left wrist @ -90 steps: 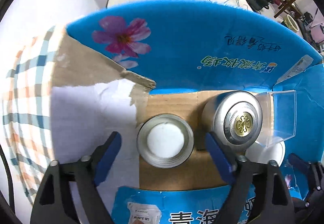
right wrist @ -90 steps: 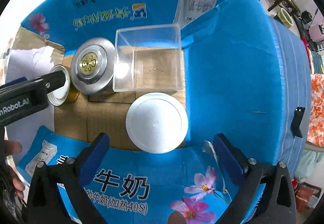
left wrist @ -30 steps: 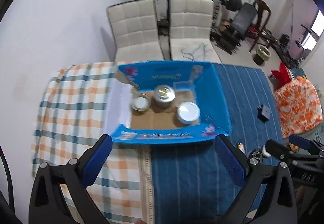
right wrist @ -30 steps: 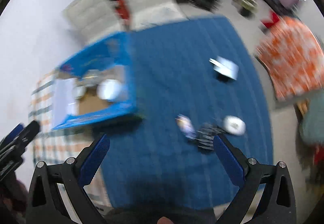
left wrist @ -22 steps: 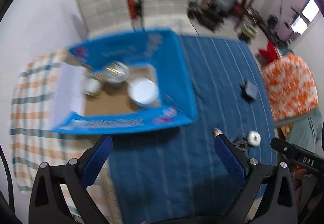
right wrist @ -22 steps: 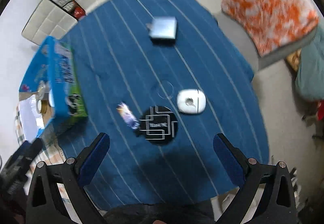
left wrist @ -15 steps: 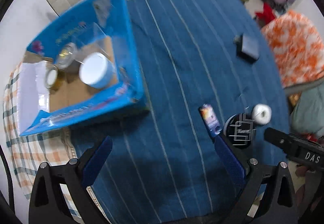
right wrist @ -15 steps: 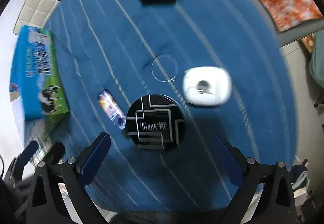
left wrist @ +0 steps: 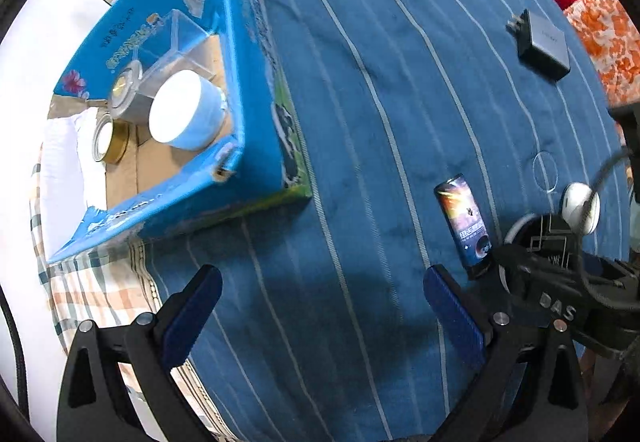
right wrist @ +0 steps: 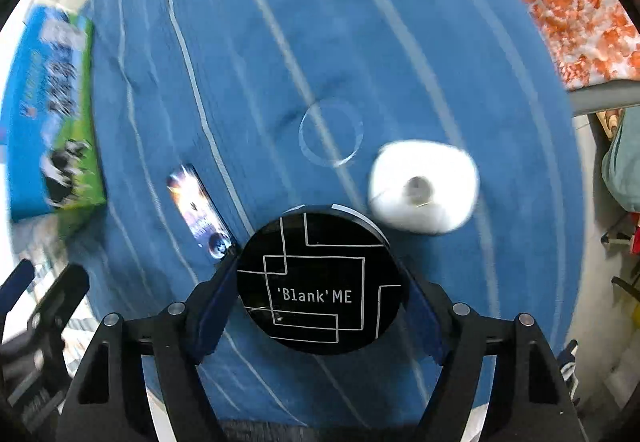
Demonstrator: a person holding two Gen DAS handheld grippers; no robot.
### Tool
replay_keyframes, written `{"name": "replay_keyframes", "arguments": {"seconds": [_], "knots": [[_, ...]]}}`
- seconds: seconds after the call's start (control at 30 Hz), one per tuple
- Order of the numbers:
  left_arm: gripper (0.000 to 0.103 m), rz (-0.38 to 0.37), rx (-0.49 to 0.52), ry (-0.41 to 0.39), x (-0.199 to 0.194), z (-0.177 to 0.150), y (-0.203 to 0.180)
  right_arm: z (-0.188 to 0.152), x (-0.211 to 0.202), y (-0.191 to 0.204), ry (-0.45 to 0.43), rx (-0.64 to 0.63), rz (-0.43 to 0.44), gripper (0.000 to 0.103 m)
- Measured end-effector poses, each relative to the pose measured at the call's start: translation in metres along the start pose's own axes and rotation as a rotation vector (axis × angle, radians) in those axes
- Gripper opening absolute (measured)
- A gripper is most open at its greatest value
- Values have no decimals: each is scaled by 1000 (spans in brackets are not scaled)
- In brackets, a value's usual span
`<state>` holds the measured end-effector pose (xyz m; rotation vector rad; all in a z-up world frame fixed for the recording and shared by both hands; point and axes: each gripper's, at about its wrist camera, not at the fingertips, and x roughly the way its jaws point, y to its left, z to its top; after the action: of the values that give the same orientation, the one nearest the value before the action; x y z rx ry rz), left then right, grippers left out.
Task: Organize rigid objects
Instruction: 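Grasp the black round 'Blank ME' container with the right tool, then grasp the grey PISEN power bank with the left tool while the right tool holds the black container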
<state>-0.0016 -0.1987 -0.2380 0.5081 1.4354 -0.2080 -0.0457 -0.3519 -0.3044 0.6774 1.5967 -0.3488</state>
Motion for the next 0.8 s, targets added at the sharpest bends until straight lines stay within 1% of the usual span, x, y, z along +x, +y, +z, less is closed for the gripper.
{"name": "replay_keyframes", "arguments": {"seconds": [0.1,0.23,0.3,0.37,0.47,0.5,0.6,0.73,0.8], "knots": [[103,-33,-26,-30,-15,7,3,15,-26,-17,-55,27,10,79],[103,-105,-37,-83,-40,35,-12,56,-42,-59,-119,93,-27,79],[103,-148,-21,-98,-46,58,-30,79,-39,-77,-105,114,-29,79],[103,-181,-7,-109,-46,78,-47,95,-32,-95,-94,135,-27,79],[103,-199,45,-127,-39,115,-82,115,-31,-112,-91,160,-24,79],[103,-194,73,-128,-34,127,-94,122,-33,-115,-99,174,-12,79],[102,-196,174,-105,-14,155,-132,135,-34,-127,-98,193,-8,79],[102,-206,248,-64,6,173,-166,150,-32,-150,-89,232,-12,79],[101,-214,265,-47,14,178,-178,151,-32,-157,-80,253,-7,79]]}}
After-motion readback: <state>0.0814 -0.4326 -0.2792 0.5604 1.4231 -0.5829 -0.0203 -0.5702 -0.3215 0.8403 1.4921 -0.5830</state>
